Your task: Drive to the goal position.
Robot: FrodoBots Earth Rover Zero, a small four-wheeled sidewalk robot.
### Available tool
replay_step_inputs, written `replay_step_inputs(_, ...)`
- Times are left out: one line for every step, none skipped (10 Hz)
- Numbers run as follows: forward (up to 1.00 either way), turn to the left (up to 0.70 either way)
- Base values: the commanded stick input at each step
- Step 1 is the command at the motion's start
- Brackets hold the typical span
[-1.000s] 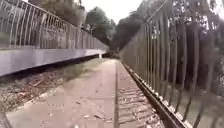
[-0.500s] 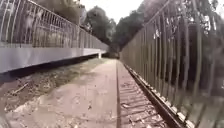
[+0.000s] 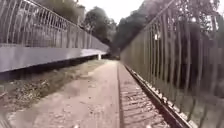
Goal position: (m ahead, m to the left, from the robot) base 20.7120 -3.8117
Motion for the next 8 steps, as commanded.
replay_step_inputs(1.00, 0.00)
replay_step_inputs(1.00, 0.00)
replay_step_inputs(1.00, 0.00)
replay_step_inputs(1.00, 0.00)
replay_step_inputs(1.00, 0.00)
replay_step_inputs(1.00, 0.00)
replay_step_inputs(1.00, 0.00)
replay_step_inputs(1.00, 0.00)
